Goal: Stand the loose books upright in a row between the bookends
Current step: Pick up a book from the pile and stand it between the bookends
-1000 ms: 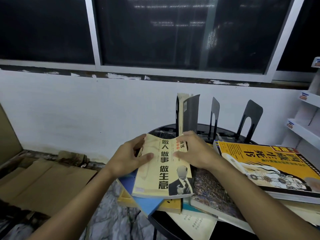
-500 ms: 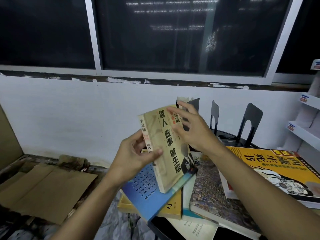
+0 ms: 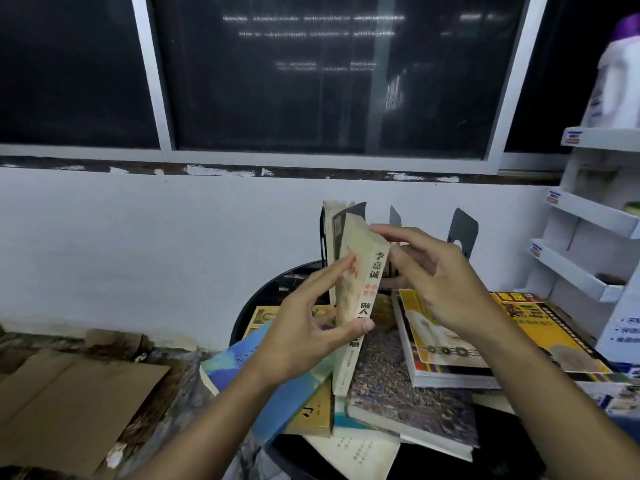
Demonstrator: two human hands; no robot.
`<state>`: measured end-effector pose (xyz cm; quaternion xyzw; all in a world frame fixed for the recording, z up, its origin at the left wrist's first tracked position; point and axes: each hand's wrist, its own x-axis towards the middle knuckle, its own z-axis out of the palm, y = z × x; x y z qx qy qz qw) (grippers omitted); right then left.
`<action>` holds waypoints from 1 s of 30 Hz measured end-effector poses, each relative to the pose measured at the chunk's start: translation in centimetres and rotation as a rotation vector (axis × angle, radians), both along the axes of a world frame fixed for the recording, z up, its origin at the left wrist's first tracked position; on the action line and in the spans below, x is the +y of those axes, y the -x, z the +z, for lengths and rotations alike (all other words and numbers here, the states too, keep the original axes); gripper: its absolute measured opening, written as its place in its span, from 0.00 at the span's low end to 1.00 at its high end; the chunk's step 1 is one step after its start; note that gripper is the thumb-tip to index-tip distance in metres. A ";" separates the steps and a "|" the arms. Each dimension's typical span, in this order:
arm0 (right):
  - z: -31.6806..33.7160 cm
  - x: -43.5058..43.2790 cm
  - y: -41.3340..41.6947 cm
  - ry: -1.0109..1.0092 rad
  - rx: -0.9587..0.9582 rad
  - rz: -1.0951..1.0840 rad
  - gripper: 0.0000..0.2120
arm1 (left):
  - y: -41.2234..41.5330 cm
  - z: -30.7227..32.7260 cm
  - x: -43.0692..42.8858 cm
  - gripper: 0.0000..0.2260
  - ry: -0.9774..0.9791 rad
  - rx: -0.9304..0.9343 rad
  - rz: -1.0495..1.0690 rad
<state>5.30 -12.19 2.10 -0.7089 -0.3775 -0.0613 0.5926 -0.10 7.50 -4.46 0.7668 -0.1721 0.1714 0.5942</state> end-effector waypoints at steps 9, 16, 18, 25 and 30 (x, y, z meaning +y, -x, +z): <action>-0.2 -1.4 1.6 0.165 -0.058 -0.164 0.25 | -0.9 -0.5 -1.0 0.38 -0.077 0.045 0.095; 0.1 1.6 2.3 0.239 -0.197 -0.457 0.28 | -1.2 -0.4 -1.1 0.39 -0.121 0.015 0.098; 0.8 2.1 2.1 0.225 -0.196 -0.515 0.25 | -1.3 -0.1 -1.2 0.38 -0.116 0.008 0.086; 3.9 2.6 -0.6 0.358 -0.312 -0.650 0.22 | -5.6 2.3 0.1 0.22 -0.115 -0.052 0.174; 5.0 3.7 -3.8 0.436 -0.355 -0.684 0.22 | -12.0 2.6 2.6 0.24 -0.386 -0.164 0.463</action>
